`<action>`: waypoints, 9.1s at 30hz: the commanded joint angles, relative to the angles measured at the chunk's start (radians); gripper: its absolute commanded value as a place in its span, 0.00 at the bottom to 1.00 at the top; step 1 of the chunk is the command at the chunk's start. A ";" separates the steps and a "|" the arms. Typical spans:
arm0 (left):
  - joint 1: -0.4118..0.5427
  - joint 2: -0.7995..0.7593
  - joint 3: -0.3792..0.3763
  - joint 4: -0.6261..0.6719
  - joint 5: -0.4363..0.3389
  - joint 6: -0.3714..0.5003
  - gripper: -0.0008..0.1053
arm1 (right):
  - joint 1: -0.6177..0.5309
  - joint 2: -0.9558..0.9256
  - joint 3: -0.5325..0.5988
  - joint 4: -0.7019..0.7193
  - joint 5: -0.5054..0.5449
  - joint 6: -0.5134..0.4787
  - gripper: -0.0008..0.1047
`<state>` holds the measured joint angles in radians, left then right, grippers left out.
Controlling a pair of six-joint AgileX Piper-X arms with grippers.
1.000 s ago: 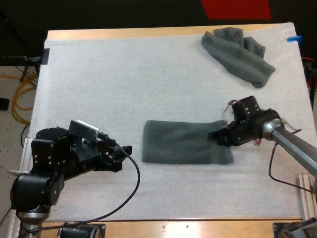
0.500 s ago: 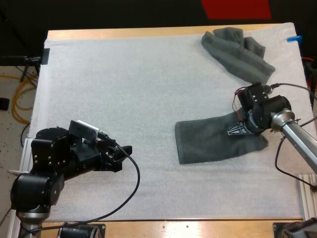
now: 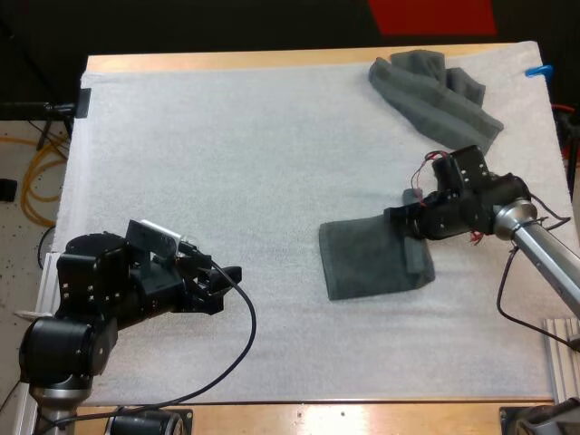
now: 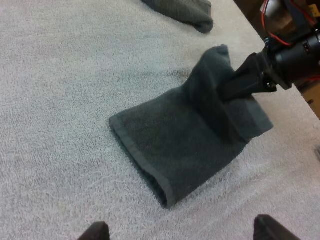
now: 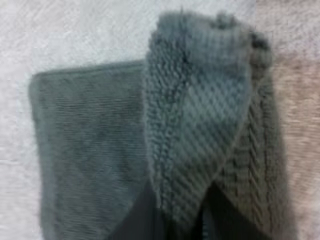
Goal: Pick towel from pile fold and stack
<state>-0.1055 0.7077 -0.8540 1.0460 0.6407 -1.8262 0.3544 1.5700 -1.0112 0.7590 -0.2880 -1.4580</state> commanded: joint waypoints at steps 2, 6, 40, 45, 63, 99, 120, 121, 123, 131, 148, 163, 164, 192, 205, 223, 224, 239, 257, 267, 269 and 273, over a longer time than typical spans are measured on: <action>-0.005 0.001 -0.005 0.000 0.007 -0.010 0.55 | 0.001 0.017 -0.007 -0.017 -0.047 0.028 0.01; -0.005 0.001 -0.005 0.000 0.007 -0.010 0.55 | 0.031 0.051 -0.007 -0.041 -0.122 0.047 0.01; -0.005 0.001 -0.005 0.000 0.007 -0.010 0.55 | 0.168 0.099 -0.008 -0.170 -0.335 0.116 0.63; -0.005 0.001 -0.005 0.000 0.007 -0.010 0.55 | 0.234 0.100 0.021 -0.171 -0.290 0.137 0.63; -0.005 0.011 -0.005 0.000 0.038 -0.036 0.62 | 0.303 -0.043 0.042 -0.188 -0.223 0.084 0.63; -0.455 0.855 -0.005 -0.677 -0.180 -0.559 0.72 | 0.303 -0.957 0.042 0.411 0.352 -0.018 0.63; -0.493 1.031 -0.006 -0.810 -0.082 -0.770 0.72 | 0.303 -0.957 0.042 0.412 0.355 -0.018 0.63; -0.506 1.031 -0.006 -0.822 -0.082 -0.773 0.72 | 0.303 -0.957 0.042 0.412 0.354 -0.018 0.63; -0.521 1.031 -0.006 -0.844 -0.087 -0.773 0.72 | 0.303 -0.957 0.042 0.412 0.354 -0.018 0.63; -0.523 1.034 -0.006 -0.865 -0.091 -0.773 0.61 | 0.303 -0.957 0.042 0.435 0.354 -0.018 0.63; -0.339 0.968 -0.008 -0.631 -0.031 -0.482 0.01 | 0.303 -0.957 0.042 0.419 0.296 -0.001 0.63; 0.185 0.886 -0.101 -0.102 -0.480 0.176 0.01 | 0.303 -0.882 0.042 0.247 0.079 0.101 0.63; 0.199 0.886 -0.105 -0.093 -0.507 0.190 0.01 | 0.303 -0.872 0.042 0.247 0.074 0.101 0.63; 0.394 0.886 -0.277 -0.010 -0.923 0.272 0.57 | 0.303 -0.806 0.042 0.185 0.013 0.101 0.63; 0.240 0.610 -0.322 -0.001 -0.789 0.245 0.57 | 0.303 -0.806 0.042 0.179 0.013 0.101 0.63; -0.240 0.328 -0.318 0.000 -0.777 0.080 0.57 | 0.275 -0.674 0.042 0.127 0.105 -0.040 0.63; -0.245 0.328 -0.318 -0.001 -0.780 0.080 0.57 | 0.265 -0.665 0.042 0.126 0.105 -0.053 0.63; -0.069 0.295 -0.318 -0.022 -0.782 0.182 0.57 | -0.235 -0.578 0.040 0.133 0.112 -0.327 0.63; 0.086 -0.172 -0.318 0.060 -0.756 0.239 0.57 | -0.294 -0.923 0.040 0.278 0.247 -0.427 0.63; 0.086 -0.568 -0.320 0.126 -0.731 0.265 0.57 | -0.294 -1.194 0.040 0.278 0.247 -0.421 0.63; 0.086 -0.616 -0.320 0.179 -0.716 0.265 0.57 | -0.294 -1.244 0.042 0.278 0.247 -0.421 0.63; 0.086 -0.683 -0.322 0.333 -0.608 0.265 0.57 | -0.294 -1.355 0.068 0.278 0.247 -0.403 0.63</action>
<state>-0.0198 0.0201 -1.1771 1.3649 0.0181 -1.5636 0.0642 0.2166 -0.9435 1.0365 -0.0465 -1.8628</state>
